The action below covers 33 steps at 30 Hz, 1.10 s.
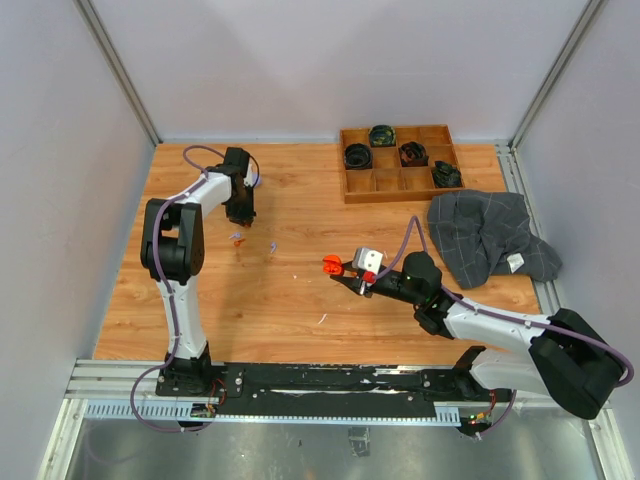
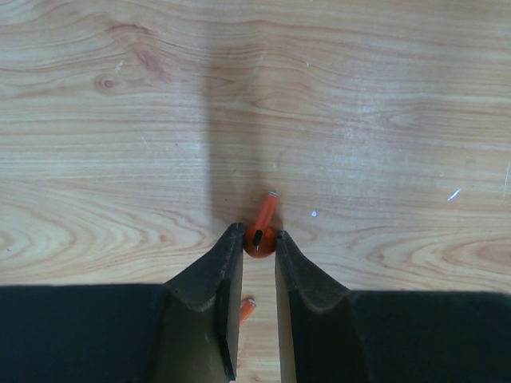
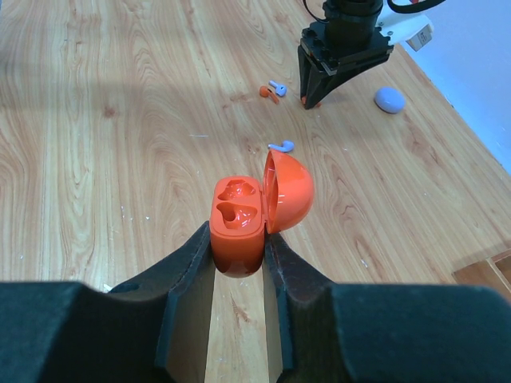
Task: Insert the wireless bluetooth earbuds into the charging case
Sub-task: Pick up the earbud from the center of the board, then place the earbud at the center of the board.
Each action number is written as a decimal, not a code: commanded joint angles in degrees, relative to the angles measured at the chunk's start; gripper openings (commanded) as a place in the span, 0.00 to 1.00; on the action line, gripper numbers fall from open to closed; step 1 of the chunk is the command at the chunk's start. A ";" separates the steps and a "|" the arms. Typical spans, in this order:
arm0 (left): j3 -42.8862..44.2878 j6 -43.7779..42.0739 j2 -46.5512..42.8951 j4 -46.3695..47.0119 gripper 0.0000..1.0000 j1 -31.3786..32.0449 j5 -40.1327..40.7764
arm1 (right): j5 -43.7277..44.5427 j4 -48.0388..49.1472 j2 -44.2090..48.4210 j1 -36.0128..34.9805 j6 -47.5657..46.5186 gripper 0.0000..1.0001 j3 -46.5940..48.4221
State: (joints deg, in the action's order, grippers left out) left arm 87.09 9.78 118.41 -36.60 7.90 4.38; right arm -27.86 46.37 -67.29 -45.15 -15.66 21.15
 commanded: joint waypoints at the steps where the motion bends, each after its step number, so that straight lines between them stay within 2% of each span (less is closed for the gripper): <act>1: -1.11 -3.59 -3.77 -1.66 0.16 1.92 -1.46 | 0.05 0.67 1.56 -1.30 -1.20 0.01 -0.54; 10: -5.91 -5.37 -12.01 -2.34 0.18 12.61 -2.81 | 1.16 -0.48 3.34 -1.26 -1.45 0.01 -0.84; 21: -17.21 -2.56 -17.90 -0.30 0.20 27.46 -1.21 | 4.90 -1.36 5.49 -1.26 -2.64 0.01 -2.02; 30: -25.90 2.13 -19.83 1.26 0.23 31.56 1.60 | 4.48 -1.37 5.27 -1.26 -2.45 0.01 -1.90; 33: -27.08 3.95 -20.36 1.39 0.28 31.56 2.76 | 4.48 -1.30 5.54 -1.26 -2.38 0.01 -2.03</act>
State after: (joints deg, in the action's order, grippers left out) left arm 61.34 10.39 99.96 -36.45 39.07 5.02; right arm -23.94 44.62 -62.65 -45.15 -17.12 19.90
